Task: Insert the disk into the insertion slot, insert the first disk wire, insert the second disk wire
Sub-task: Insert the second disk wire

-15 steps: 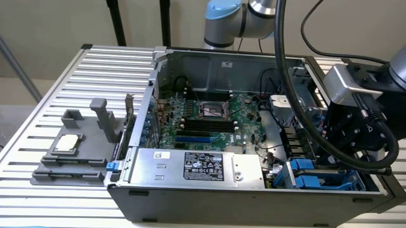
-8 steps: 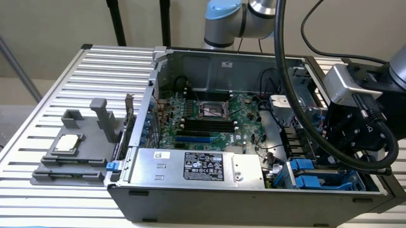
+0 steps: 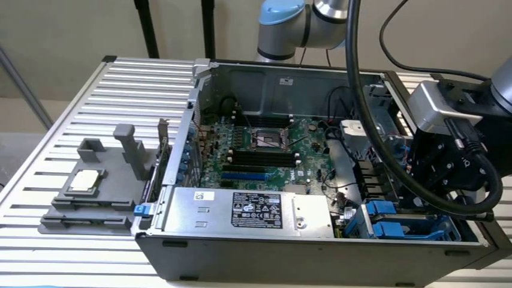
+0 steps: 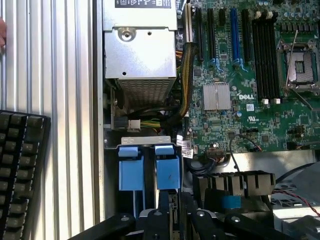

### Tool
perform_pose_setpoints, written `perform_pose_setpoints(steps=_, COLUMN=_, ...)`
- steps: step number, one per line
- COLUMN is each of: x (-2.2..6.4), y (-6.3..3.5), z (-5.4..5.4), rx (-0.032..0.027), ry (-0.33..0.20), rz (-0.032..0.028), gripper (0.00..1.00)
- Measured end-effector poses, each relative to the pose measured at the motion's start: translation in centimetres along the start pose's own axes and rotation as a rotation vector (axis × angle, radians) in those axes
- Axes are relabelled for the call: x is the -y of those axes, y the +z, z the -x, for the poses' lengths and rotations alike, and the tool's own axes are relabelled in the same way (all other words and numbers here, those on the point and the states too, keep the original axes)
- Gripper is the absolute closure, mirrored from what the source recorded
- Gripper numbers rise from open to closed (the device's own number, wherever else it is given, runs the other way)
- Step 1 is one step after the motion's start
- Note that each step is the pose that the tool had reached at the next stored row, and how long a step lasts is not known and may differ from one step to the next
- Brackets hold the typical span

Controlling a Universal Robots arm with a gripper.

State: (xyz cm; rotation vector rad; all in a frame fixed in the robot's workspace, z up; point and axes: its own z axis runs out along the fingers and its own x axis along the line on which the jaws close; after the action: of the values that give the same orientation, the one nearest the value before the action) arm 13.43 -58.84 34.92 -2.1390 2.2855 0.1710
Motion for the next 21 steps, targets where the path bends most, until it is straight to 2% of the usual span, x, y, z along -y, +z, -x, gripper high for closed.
perform_pose_setpoints(steps=4, x=-0.02, y=-0.39, z=0.0, rx=-0.0002, ry=0.0, rz=0.0006, gripper=0.76)
perform_pose_setpoints(steps=13, x=-0.37, y=-4.41, z=0.4, rx=-0.0004, ry=0.0, rz=0.0011, gripper=0.76)
perform_pose_setpoints(steps=15, x=-0.48, y=-5.11, z=0.8, rx=-0.0025, ry=0.0, rz=0.001, gripper=0.76)
perform_pose_setpoints(steps=19, x=-0.59, y=-5.16, z=2.2, rx=-0.0081, ry=0.001, rz=-0.0005, gripper=0.76)
perform_pose_setpoints(steps=21, x=-0.63, y=-5.1, z=2.8, rx=-0.016, ry=0.001, rz=-0.0017, gripper=0.76)
